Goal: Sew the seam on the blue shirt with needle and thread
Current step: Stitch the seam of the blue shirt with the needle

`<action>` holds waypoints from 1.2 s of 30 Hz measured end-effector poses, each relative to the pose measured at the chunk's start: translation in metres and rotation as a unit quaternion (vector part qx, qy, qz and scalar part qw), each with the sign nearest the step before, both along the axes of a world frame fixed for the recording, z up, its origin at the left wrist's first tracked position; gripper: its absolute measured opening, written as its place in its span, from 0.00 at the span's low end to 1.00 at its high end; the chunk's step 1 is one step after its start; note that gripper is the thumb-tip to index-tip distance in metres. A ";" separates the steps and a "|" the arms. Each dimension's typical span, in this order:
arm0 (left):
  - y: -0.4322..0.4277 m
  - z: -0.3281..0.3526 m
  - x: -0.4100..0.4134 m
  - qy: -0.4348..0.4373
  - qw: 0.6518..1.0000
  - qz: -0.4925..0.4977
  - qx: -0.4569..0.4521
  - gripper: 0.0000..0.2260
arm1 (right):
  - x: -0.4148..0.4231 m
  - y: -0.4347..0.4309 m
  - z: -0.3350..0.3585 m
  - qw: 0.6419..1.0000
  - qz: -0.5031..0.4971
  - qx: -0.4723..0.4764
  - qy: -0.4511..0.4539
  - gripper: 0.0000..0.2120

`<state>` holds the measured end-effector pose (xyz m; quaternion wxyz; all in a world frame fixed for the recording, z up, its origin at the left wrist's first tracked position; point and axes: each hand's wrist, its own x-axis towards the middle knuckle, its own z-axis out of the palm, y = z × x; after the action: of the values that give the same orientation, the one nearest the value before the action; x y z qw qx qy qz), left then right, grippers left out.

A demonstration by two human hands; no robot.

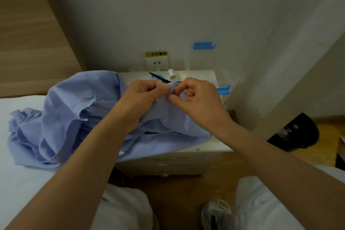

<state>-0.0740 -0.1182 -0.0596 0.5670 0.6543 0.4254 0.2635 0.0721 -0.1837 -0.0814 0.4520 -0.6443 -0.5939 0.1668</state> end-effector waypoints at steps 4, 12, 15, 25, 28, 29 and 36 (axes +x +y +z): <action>0.000 0.000 0.000 -0.004 1.000 0.013 0.002 0.10 | 0.001 0.001 0.000 0.998 0.046 0.028 0.013 0.06; 0.003 -0.002 -0.002 0.006 0.999 0.035 0.015 0.11 | -0.005 -0.016 0.011 0.933 0.327 -0.149 -0.019 0.03; 0.002 -0.003 -0.001 0.010 0.999 0.044 0.017 0.11 | -0.005 -0.016 0.010 0.912 0.363 -0.190 -0.024 0.03; 0.002 -0.001 -0.003 0.003 0.999 0.029 0.016 0.11 | 0.002 -0.016 0.014 0.921 0.342 -0.184 -0.008 0.04; 0.003 -0.001 -0.003 0.002 1.000 0.003 0.019 0.11 | 0.009 -0.011 0.016 0.966 0.229 -0.101 0.063 0.05; 0.002 -0.001 -0.003 0.003 1.000 -0.005 0.024 0.11 | 0.011 -0.009 0.016 0.975 0.191 -0.070 0.086 0.05; -0.001 -0.002 -0.004 -0.014 0.999 -0.040 0.027 0.08 | 0.015 0.000 0.008 0.988 0.096 -0.050 0.108 0.10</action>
<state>-0.0776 -0.1187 -0.0612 0.5654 0.6822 0.3833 0.2609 0.0870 -0.1837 -0.0736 0.4625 -0.5846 -0.5917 0.3070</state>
